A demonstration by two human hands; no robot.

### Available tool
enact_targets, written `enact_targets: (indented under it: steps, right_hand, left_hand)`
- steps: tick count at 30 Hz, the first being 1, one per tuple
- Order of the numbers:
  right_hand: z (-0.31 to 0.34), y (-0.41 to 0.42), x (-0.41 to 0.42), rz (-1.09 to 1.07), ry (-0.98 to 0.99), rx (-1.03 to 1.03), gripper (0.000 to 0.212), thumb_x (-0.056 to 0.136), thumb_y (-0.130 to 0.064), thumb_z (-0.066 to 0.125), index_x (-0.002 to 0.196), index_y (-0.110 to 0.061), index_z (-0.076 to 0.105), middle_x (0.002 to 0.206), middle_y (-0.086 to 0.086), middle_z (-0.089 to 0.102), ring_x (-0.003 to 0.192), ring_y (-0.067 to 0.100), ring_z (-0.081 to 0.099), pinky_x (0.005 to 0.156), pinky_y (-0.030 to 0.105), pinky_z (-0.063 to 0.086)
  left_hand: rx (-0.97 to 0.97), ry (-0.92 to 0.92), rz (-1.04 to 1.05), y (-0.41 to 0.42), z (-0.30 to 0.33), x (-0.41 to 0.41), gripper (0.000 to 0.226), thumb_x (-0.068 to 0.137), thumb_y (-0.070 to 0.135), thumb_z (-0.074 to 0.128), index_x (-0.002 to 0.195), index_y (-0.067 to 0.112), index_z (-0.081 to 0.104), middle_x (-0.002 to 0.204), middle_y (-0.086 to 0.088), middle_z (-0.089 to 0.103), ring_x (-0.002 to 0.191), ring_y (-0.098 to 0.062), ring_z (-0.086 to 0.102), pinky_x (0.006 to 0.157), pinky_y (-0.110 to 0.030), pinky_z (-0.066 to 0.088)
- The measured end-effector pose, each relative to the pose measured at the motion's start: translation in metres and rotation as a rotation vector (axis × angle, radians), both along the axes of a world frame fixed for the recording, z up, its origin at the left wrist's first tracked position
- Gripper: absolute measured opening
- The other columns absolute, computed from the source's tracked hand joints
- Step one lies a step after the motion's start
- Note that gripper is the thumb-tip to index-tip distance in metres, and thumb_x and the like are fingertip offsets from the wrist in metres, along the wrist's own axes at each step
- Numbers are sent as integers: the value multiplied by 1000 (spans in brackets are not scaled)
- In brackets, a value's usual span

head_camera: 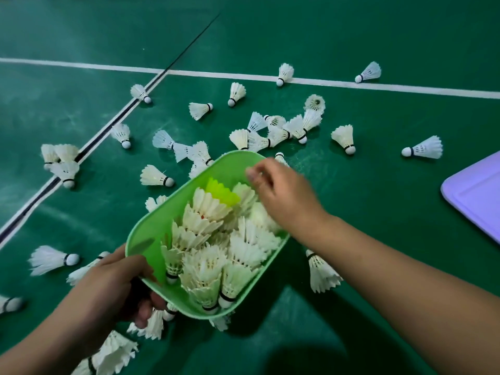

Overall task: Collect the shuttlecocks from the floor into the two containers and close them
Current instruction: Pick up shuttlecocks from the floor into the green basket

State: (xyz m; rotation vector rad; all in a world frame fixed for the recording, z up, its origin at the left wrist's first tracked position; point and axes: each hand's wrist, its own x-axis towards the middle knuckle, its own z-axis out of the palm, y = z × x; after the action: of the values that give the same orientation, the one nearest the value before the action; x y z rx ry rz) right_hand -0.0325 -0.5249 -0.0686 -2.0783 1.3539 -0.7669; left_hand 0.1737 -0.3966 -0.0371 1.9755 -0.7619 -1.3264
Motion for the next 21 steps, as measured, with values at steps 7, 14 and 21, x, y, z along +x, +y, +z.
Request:
enact_targets:
  steps: [7, 14, 21]
  right_hand:
    - [-78, -6, -78, 77, 664, 446, 35, 86, -15, 49, 120, -11, 45, 122, 14, 46, 111, 30, 49, 93, 36, 43]
    - [-118, 15, -102, 176, 841, 477, 32, 91, -20, 47, 122, -21, 52, 134, 12, 38, 115, 33, 46, 93, 35, 42]
    - [-93, -29, -128, -202, 573, 265, 3, 91, -7, 43, 89, -8, 45, 92, 20, 60, 77, 28, 52, 62, 31, 33]
  left_hand:
    - [-27, -25, 102, -7, -14, 20, 12, 86, -2, 35, 88, -1, 46, 39, -22, 53, 23, -21, 36, 31, -20, 35]
    - [3, -12, 67, -6, -19, 8, 15, 86, -3, 36, 93, -3, 49, 41, -22, 53, 26, -22, 37, 28, -22, 34]
    - [46, -25, -30, 1, -18, -7, 11, 84, -6, 38, 89, -6, 48, 47, -28, 52, 28, -22, 37, 31, -22, 34]
